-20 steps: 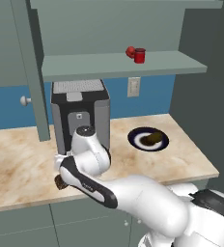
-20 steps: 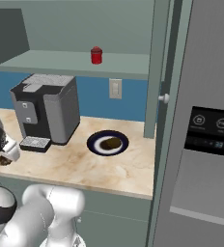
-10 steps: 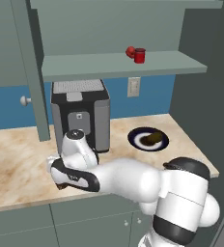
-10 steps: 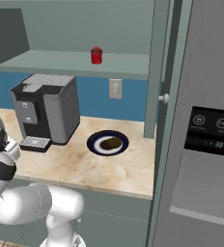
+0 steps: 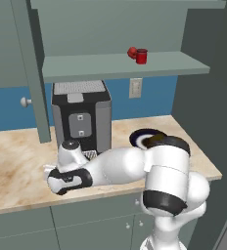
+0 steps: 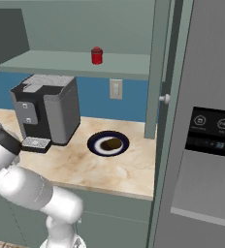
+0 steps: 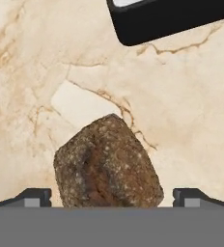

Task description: Pick the avocado and bread from the counter and place them on the plate. Then pick the jam from the cabinet and place it next to the plate. Lastly close the cabinet door.

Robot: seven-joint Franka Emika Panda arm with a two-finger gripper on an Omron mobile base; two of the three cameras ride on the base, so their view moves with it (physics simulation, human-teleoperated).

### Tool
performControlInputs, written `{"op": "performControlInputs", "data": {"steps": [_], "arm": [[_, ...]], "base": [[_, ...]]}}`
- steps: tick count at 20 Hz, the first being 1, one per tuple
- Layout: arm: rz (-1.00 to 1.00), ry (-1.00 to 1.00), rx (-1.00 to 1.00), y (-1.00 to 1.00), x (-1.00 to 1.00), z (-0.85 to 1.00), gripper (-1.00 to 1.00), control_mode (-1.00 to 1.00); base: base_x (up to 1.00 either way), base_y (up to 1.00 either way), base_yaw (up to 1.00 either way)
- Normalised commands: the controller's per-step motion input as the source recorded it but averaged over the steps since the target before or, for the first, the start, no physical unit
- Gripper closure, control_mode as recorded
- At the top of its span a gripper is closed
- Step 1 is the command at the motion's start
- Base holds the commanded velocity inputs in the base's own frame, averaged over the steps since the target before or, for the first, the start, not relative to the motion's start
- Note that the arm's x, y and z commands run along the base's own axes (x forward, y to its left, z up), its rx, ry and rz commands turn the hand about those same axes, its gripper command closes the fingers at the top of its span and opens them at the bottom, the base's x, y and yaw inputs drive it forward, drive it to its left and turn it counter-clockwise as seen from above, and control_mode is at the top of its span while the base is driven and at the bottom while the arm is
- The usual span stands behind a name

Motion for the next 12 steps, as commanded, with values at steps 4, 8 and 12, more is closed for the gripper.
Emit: {"op": "performControlInputs", "data": {"steps": [4,8,12], "arm": [[0.0,0.0,0.0,0.38,0.04,-0.42,-1.0,-1.0],[0.01,0.0,0.0,0.22,0.07,-0.43,1.0,-1.0],[0.0,0.0,0.0,0.05,0.11,-0.14,1.0,-1.0]], "base": [[0.0,0.0,0.0],[0.0,0.0,0.0],[0.0,0.0,0.0]]}}
